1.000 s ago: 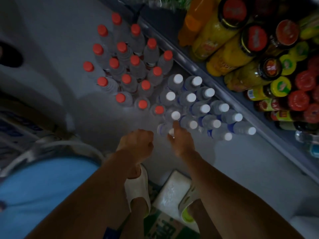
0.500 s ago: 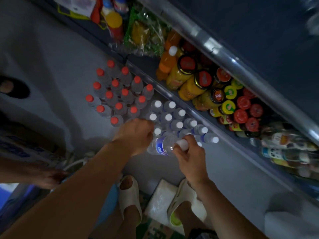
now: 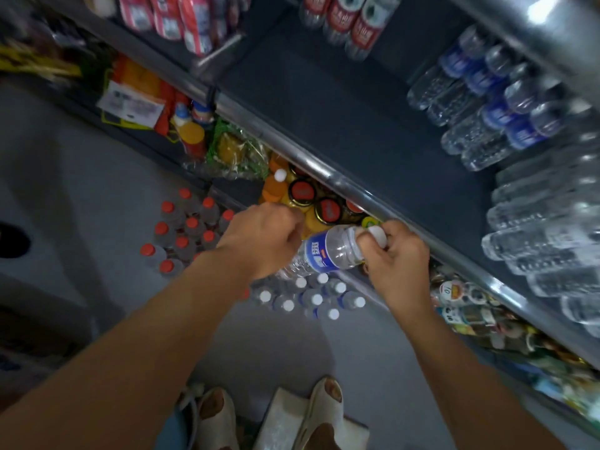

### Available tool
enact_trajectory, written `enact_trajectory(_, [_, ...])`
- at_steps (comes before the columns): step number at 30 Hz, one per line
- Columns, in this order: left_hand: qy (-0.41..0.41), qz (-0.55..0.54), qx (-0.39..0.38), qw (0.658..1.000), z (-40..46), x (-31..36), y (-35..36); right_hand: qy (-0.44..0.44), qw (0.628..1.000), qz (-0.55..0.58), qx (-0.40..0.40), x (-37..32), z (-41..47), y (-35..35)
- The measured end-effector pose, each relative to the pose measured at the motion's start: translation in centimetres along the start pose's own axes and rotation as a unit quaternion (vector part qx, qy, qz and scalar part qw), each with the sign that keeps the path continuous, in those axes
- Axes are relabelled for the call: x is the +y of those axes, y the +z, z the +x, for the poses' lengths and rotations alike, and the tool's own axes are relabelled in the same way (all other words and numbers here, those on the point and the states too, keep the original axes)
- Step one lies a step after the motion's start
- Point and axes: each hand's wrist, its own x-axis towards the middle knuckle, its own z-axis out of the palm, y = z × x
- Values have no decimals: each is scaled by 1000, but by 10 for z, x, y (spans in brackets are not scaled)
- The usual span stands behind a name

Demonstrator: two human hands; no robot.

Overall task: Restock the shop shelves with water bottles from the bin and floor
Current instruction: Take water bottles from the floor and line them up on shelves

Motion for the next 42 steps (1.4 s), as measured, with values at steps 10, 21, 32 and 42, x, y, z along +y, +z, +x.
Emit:
enact_trajectory(10, [28,-14,39,999,15,9,-27,4,999,33,36,-20,36,-29])
enact_trajectory(21, [78,28,60,995,89,19,-25,-53,992,9,110,26,140,-61])
enact_trajectory(32, [81,30,101,991,214,33,3,-153,970,-50,183,75,270,-94])
enact_trajectory(42, [100,60,93,989,245,50,54,-139,947,-228,177,98,339,-99])
